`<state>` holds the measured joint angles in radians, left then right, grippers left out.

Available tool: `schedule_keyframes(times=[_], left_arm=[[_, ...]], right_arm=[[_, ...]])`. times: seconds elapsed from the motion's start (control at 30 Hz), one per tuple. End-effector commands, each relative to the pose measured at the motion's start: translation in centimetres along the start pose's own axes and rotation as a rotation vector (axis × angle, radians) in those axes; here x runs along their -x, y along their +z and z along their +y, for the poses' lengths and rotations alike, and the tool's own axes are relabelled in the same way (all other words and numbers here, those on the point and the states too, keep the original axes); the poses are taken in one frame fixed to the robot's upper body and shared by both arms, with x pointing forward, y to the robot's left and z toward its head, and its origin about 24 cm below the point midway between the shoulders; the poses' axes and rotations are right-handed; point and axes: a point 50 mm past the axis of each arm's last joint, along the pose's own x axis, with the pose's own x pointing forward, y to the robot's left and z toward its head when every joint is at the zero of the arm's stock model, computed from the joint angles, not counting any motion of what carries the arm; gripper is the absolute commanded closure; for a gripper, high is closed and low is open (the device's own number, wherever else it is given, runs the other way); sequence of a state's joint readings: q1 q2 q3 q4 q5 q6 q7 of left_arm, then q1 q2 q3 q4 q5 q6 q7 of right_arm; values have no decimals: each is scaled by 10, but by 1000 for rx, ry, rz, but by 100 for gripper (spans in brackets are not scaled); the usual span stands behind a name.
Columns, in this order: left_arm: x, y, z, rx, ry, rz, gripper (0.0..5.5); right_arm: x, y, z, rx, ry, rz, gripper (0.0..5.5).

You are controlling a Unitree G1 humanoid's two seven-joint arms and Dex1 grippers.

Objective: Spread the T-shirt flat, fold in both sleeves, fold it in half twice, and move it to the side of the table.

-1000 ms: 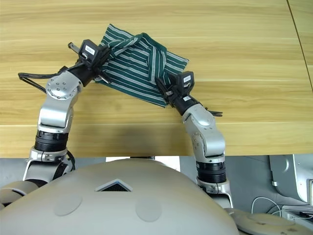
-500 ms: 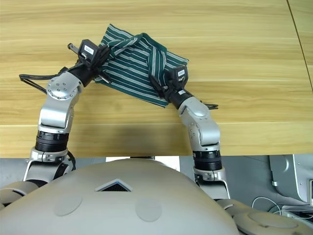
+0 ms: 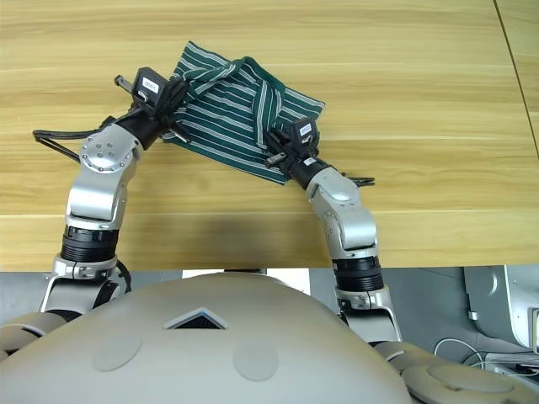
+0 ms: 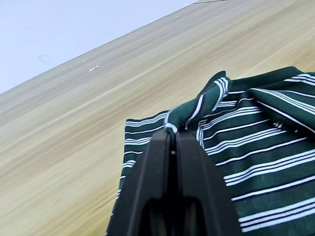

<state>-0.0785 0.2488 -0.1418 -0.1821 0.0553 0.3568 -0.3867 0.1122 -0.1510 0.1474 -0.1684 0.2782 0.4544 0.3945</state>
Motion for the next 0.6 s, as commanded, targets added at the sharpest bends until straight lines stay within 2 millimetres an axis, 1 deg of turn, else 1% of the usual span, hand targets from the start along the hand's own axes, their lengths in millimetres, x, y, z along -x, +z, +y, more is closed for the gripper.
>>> schedule_keyframes(times=[0.03, 0.13, 0.2, 0.27, 0.3, 0.33, 0.4, 0.43, 0.5, 0.57, 0.6], left_arm=[[4, 2, 3, 25, 11, -22, 550], [7, 4, 6, 95, 19, -55, 550], [10, 5, 12, 155, 37, -81, 550], [15, 7, 22, 222, 62, -116, 550], [17, 9, 27, 254, 74, -135, 550], [22, 10, 33, 292, 88, -160, 550], [37, 11, 48, 368, 114, -213, 550], [47, 10, 54, 409, 123, -239, 550], [63, 9, 61, 449, 125, -267, 550], [70, 8, 67, 456, 123, -263, 550], [67, 9, 72, 471, 102, -255, 550]], right_arm=[[-3, 14, -3, -17, 15, -71, 549], [-2, 26, -4, -40, 40, -138, 549], [2, 39, -10, -36, 55, -192, 549], [10, 56, -17, -15, 91, -259, 549], [16, 64, -21, 1, 118, -292, 549], [25, 76, -26, 38, 159, -324, 549], [52, 100, -37, 148, 258, -358, 549], [64, 111, -44, 196, 295, -355, 549], [78, 125, -59, 264, 328, -325, 549], [82, 133, -74, 323, 337, -271, 549], [77, 136, -82, 376, 337, -221, 549]])
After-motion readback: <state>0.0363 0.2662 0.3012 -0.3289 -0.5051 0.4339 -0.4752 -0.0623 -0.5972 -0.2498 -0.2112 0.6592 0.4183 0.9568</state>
